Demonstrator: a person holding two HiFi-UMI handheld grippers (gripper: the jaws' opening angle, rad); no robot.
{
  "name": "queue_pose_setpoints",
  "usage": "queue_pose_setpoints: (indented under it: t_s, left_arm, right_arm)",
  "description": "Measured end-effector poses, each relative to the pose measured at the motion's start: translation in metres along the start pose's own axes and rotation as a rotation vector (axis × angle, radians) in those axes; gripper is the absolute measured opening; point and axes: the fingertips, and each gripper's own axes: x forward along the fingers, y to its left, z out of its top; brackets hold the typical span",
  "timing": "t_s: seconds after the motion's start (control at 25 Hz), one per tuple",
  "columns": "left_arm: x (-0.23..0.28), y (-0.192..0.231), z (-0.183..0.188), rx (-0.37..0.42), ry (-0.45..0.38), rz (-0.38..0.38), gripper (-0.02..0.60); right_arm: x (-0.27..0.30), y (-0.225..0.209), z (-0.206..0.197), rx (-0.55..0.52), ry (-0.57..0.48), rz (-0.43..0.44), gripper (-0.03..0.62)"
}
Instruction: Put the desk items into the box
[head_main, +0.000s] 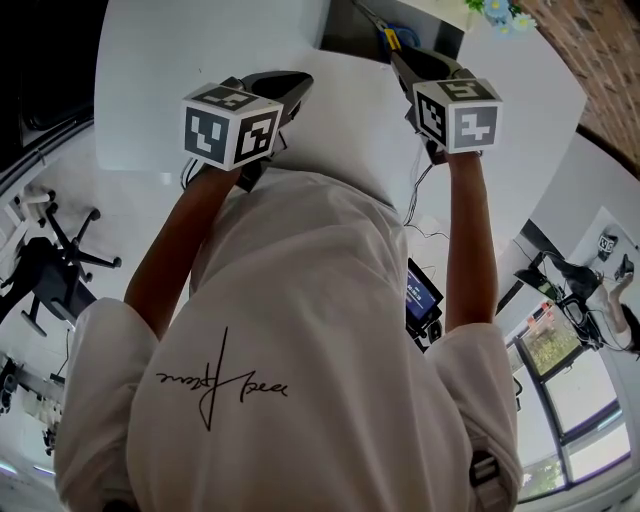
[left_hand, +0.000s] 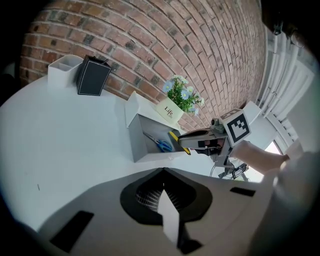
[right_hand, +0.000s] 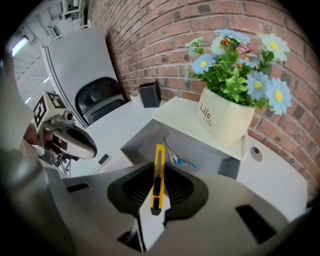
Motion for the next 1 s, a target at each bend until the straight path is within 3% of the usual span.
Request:
queue_pose_setpoints:
  t_s: [1.0]
  left_arm:
    - [0.007,0.011,0.002,-0.050,0.014,0.006,0.005]
  right_arm:
    - [0.033,-0.006,0.014,-0.040,0.048,0.046,0.080]
